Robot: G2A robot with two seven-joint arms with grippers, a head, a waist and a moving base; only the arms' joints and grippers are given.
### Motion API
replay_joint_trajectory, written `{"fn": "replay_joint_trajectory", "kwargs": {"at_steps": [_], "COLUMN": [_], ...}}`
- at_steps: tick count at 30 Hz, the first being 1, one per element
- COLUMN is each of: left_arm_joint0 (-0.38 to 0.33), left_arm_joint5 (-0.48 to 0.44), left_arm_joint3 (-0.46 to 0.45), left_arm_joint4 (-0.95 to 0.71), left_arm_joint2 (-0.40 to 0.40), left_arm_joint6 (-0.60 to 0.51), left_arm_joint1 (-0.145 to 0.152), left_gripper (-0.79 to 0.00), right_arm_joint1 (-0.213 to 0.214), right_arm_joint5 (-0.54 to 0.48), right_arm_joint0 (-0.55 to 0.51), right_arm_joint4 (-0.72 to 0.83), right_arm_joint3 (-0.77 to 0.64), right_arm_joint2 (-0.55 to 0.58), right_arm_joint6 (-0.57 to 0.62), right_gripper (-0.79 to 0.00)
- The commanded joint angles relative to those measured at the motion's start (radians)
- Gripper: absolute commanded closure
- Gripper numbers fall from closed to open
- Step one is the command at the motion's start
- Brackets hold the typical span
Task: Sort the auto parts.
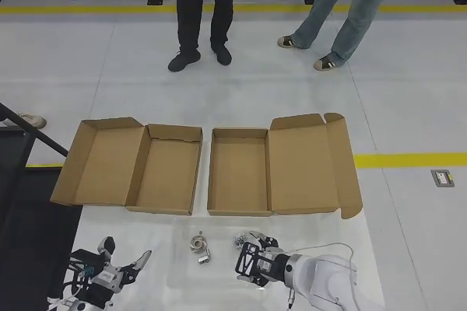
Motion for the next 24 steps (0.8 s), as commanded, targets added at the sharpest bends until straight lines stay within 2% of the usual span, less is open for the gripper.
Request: {"fn": "replay_joint_trajectory", "kwargs": {"at_steps": [1, 9, 15, 22, 24], "left_arm_joint0": [0.000, 0.000, -0.006, 0.000, 0.000], "left_arm_joint5": [0.000, 0.000, 0.008, 0.021, 0.021], "left_arm_joint3": [0.000, 0.000, -0.001, -0.003, -0.003], "left_arm_joint4": [0.000, 0.000, -0.009, -0.005, -0.005], "left_arm_joint2": [0.000, 0.000, 0.008, 0.012, 0.012], "left_arm_joint6": [0.000, 0.000, -0.011, -0.007, -0.007], "left_arm_joint1": [0.000, 0.000, -0.002, -0.005, -0.005], "left_gripper": [-0.785, -0.785, -0.785, -0.785, -0.785], "right_arm_joint1": [0.000, -0.001, -0.034, -0.060, -0.066], "right_arm_joint5": [0.001, 0.007, 0.099, 0.118, 0.118], "right_arm_joint0": [-0.001, -0.003, 0.095, 0.186, 0.205], "right_arm_joint4": [-0.001, -0.011, -0.017, 0.066, 0.078], "right_arm_joint3": [-0.001, 0.009, 0.084, 0.185, 0.209], "right_arm_joint2": [0.001, -0.011, -0.123, -0.162, -0.174], "right_arm_joint6": [-0.004, 0.006, 0.093, 0.170, 0.181], "right_gripper": [-0.785, -0.785, -0.785, -0.782, -0.653]}}
